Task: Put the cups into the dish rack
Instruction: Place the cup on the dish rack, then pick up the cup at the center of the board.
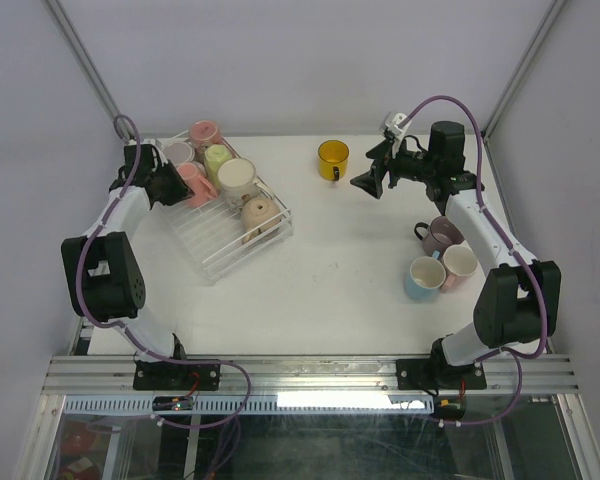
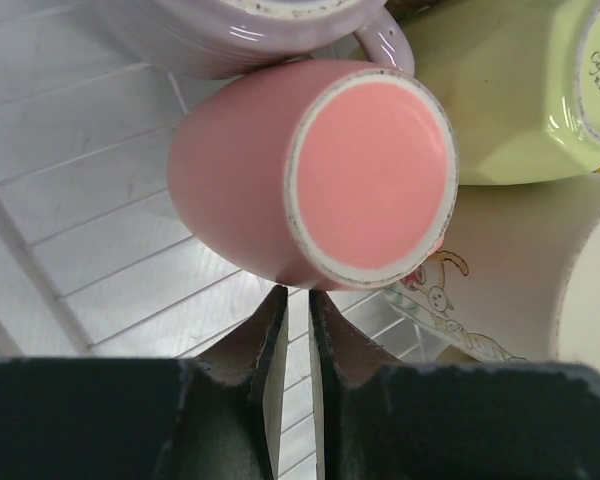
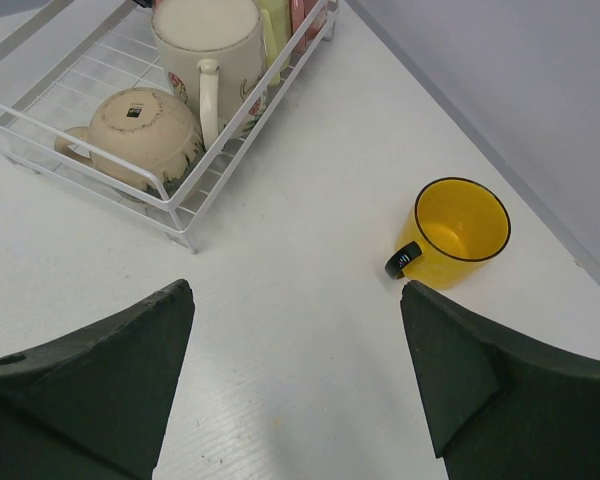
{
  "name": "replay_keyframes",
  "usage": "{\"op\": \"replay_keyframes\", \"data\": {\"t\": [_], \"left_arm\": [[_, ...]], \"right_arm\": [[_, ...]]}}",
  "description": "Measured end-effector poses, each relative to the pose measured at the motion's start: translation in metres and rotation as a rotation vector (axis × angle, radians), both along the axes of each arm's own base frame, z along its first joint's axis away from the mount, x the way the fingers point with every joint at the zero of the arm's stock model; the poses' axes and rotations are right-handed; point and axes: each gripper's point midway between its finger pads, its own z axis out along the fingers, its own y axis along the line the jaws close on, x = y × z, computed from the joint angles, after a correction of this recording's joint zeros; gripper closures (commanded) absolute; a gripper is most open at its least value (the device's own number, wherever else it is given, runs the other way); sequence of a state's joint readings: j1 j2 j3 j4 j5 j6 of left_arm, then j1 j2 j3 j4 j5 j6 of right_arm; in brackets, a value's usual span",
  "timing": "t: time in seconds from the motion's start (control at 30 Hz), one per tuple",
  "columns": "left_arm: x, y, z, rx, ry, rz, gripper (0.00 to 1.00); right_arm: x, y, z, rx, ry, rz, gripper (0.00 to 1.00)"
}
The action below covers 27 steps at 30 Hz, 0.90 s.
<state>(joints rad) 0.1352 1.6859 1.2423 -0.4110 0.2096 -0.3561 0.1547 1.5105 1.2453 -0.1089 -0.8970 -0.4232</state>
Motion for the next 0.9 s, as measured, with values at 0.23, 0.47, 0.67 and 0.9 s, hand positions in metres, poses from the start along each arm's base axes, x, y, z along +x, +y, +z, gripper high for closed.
{"op": "replay_keyframes", "data": {"t": [0.23, 0.47, 0.67, 0.9], "left_arm": [[0.006, -0.020, -0.002, -0.066, -0.012, -0.021, 0.86], [0.010, -0.032, -0.008, -0.111, -0.006, -0.048, 0.86], [0.011, -0.040, -0.015, -0.148, 0.010, -0.059, 0.85], [0.011, -0.043, -0.013, -0.160, 0.004, -0.068, 0.68]], "right_arm": [[0.000, 0.000, 0.000, 0.000, 0.000, 0.000, 0.13], [0.000, 0.000, 0.000, 0.000, 0.000, 0.000, 0.13], [0.000, 0.000, 0.000, 0.000, 0.001, 0.000, 0.13], [-0.001, -0.001, -0.005, -0.003, 0.010, 0.000, 0.13]]}}
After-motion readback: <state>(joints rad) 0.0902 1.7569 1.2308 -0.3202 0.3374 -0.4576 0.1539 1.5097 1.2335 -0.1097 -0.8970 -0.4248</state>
